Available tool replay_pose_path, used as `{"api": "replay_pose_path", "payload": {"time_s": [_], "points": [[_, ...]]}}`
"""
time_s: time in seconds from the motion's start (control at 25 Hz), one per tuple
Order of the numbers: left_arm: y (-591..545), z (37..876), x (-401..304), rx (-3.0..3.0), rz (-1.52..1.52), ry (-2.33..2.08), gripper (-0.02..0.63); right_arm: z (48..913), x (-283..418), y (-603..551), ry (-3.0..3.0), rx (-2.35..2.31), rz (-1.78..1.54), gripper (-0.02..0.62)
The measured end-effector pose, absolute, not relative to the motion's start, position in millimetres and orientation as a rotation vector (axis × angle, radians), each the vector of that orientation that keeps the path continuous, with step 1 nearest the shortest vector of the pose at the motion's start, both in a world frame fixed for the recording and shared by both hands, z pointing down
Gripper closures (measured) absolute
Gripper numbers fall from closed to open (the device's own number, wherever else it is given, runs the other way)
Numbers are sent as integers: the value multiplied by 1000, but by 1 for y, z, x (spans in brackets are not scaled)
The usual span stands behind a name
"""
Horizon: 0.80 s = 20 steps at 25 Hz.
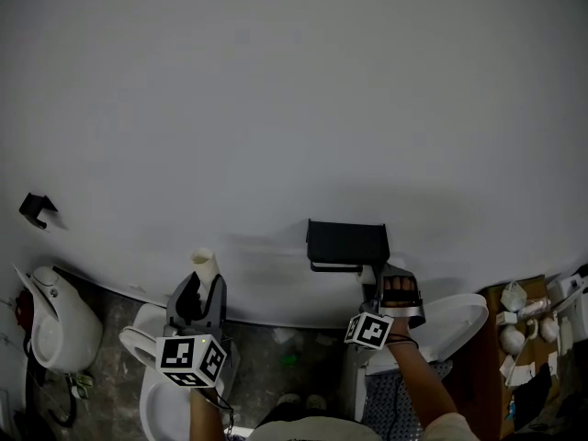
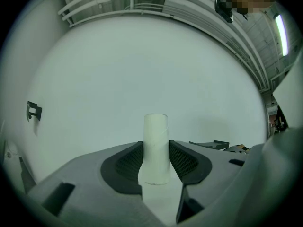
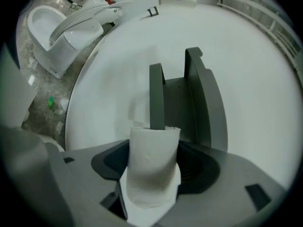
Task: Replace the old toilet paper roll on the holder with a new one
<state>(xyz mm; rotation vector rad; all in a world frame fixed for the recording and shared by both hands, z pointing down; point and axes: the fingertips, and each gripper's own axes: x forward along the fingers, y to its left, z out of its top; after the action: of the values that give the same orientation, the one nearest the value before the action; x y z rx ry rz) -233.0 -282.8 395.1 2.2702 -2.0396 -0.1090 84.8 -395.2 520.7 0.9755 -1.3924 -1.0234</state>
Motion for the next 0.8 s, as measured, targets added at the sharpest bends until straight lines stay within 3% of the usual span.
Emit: {"api": "replay_pose_path", "payload": {"time_s": [0.8], "points": [[-257,391,-266,2222,-103,-2122,428,521,-1,-386,-1374,892,-1205,302]]}}
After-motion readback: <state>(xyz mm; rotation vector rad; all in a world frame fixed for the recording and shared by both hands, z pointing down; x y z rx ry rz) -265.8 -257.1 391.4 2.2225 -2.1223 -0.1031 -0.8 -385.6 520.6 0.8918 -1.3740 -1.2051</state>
